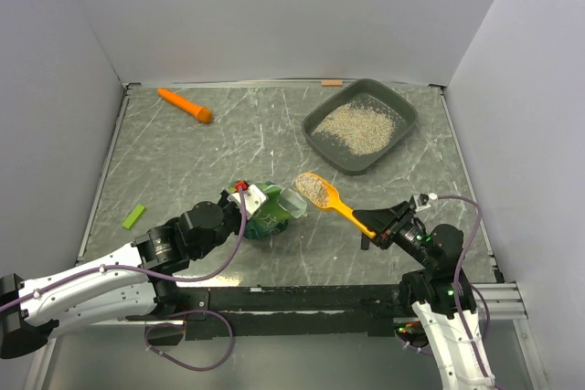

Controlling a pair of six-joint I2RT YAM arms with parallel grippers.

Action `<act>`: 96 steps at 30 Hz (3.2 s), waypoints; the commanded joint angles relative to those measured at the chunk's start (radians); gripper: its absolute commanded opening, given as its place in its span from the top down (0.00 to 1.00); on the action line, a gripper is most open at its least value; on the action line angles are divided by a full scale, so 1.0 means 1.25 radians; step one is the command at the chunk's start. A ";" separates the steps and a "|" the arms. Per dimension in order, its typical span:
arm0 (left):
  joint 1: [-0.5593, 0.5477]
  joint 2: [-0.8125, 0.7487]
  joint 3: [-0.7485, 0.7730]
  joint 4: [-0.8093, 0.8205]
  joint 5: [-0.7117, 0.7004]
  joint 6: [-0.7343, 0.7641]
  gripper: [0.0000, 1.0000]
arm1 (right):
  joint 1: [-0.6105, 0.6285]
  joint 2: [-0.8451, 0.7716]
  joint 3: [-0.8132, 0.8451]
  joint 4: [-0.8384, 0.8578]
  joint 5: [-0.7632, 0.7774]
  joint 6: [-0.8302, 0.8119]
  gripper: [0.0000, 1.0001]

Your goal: Fill the litter box with clean litter

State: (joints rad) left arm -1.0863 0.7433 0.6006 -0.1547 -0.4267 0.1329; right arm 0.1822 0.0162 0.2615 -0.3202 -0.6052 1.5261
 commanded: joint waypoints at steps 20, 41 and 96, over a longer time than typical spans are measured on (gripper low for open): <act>0.008 -0.003 0.001 -0.042 -0.018 -0.016 0.99 | -0.005 0.303 0.013 0.522 0.196 0.075 1.00; 0.008 -0.012 -0.012 -0.022 -0.019 -0.011 0.99 | -0.034 0.897 0.007 1.105 0.333 0.044 1.00; 0.008 -0.035 0.002 -0.044 -0.023 -0.013 0.99 | 0.042 0.895 0.133 0.442 0.212 -0.616 1.00</act>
State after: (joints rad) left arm -1.0840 0.7086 0.6003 -0.1623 -0.4168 0.1329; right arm 0.2211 1.1915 0.4553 0.2729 -0.2634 0.7406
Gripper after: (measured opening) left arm 0.012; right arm 0.331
